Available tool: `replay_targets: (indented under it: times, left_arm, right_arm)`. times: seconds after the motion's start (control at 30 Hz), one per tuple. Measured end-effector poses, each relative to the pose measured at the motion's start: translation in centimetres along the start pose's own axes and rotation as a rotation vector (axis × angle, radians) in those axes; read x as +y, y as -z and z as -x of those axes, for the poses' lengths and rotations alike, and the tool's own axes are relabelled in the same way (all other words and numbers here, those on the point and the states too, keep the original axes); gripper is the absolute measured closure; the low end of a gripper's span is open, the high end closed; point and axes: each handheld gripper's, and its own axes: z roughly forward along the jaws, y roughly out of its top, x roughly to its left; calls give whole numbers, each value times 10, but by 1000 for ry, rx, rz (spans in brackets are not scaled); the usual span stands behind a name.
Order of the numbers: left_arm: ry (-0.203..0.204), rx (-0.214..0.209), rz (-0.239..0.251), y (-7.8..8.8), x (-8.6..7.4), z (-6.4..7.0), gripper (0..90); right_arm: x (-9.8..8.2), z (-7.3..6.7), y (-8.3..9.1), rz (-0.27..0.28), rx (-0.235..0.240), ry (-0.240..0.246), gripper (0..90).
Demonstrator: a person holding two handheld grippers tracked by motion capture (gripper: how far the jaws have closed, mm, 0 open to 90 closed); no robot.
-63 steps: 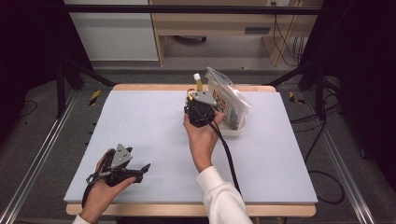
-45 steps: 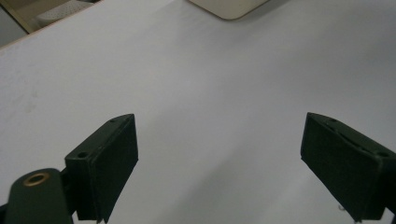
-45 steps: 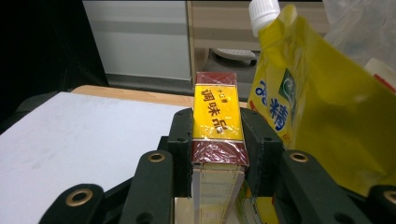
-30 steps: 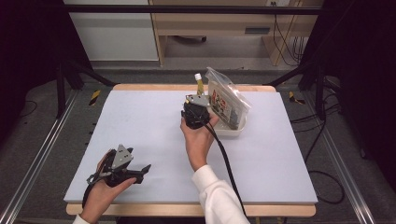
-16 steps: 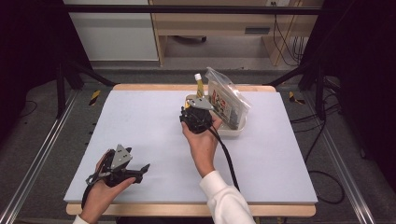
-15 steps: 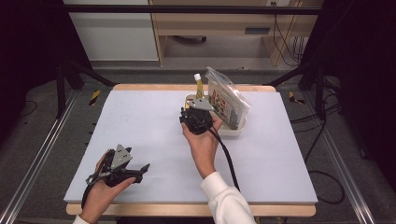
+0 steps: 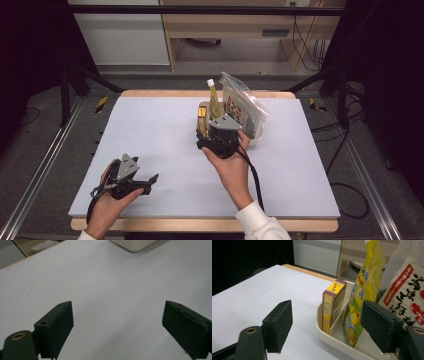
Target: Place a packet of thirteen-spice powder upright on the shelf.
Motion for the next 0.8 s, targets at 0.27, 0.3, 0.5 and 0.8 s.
replay_targets:
  times: [0.27, 0.3, 0.5, 0.8]
  left_arm:
    - [15, 11, 18, 1, -2, -3, 68]
    - [17, 11, 19, 1, -2, -4, 65]
    - [34, 8, 32, 2, -3, -7, 60]
    - [35, 17, 46, 5, -4, -9, 60]
  right_arm:
    - [-6, 17, 22, 2, 25, 9, 179]
    - [-6, 19, 23, 4, 25, 9, 169]
    - [-11, 31, 35, 0, 39, 20, 109]
    - [-18, 49, 55, 14, 23, 41, 81]
